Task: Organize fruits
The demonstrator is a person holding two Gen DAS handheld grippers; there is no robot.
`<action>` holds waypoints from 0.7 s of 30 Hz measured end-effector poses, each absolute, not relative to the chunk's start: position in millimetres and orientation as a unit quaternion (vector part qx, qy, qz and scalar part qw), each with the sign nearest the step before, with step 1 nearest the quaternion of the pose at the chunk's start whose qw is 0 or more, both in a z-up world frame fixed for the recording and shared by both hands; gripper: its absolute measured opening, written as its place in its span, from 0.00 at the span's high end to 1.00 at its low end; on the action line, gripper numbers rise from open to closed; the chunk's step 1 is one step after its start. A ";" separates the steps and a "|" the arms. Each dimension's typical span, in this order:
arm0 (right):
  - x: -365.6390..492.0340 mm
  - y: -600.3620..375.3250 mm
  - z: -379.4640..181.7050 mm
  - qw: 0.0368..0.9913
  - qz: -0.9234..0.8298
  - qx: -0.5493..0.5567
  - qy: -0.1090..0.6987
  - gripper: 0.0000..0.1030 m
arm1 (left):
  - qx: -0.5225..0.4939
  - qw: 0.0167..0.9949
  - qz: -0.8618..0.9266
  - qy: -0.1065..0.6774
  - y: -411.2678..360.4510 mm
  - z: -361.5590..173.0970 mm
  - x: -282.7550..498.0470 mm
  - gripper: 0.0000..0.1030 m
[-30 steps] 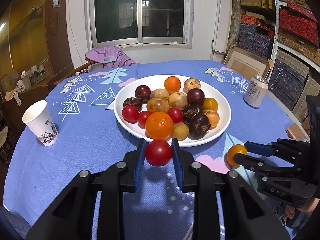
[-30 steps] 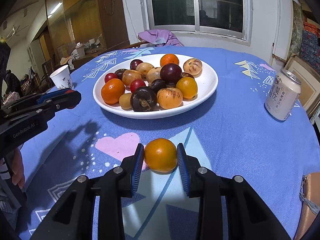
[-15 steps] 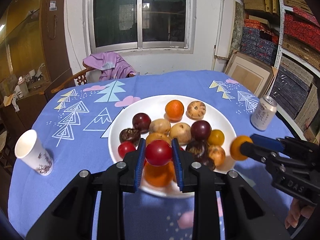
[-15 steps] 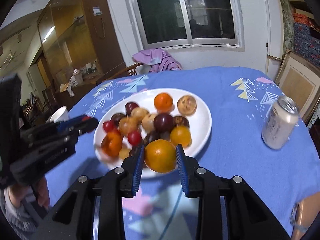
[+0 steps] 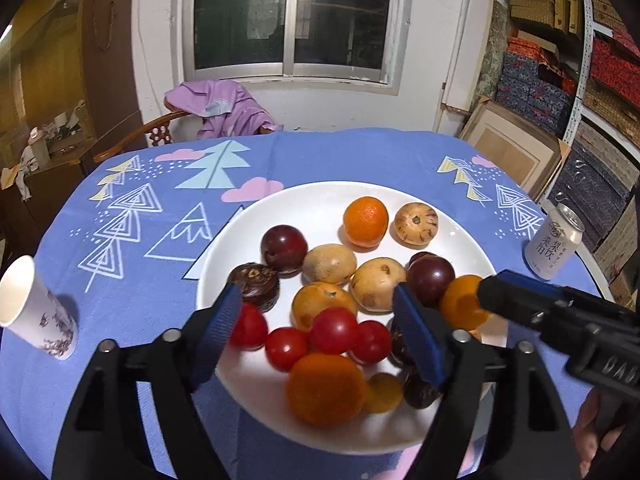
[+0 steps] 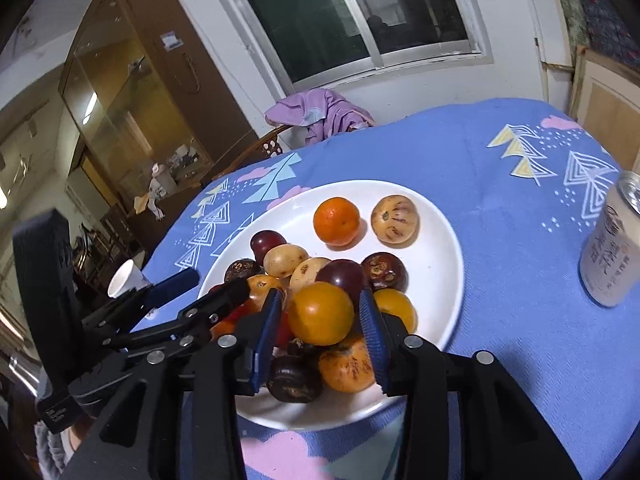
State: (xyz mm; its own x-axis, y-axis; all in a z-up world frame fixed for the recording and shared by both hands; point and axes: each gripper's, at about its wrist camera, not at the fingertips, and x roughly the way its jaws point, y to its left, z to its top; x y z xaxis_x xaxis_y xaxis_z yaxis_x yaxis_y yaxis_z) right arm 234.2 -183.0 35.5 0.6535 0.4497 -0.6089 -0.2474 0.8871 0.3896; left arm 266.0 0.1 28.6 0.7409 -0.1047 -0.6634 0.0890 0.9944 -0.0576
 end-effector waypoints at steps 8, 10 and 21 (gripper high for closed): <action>157.1 -193.5 56.3 0.943 0.121 0.077 0.300 0.13 | -0.022 0.941 -0.035 0.336 12.9 40.5 192.0 0.10; 129.5 -195.0 58.5 0.956 0.098 0.055 0.271 0.03 | -0.026 0.943 -0.030 0.331 14.8 40.1 167.2 0.07; 60.0 -194.2 36.2 0.967 0.044 0.041 0.249 0.03 | -0.011 0.950 0.035 0.310 14.9 16.1 74.1 0.04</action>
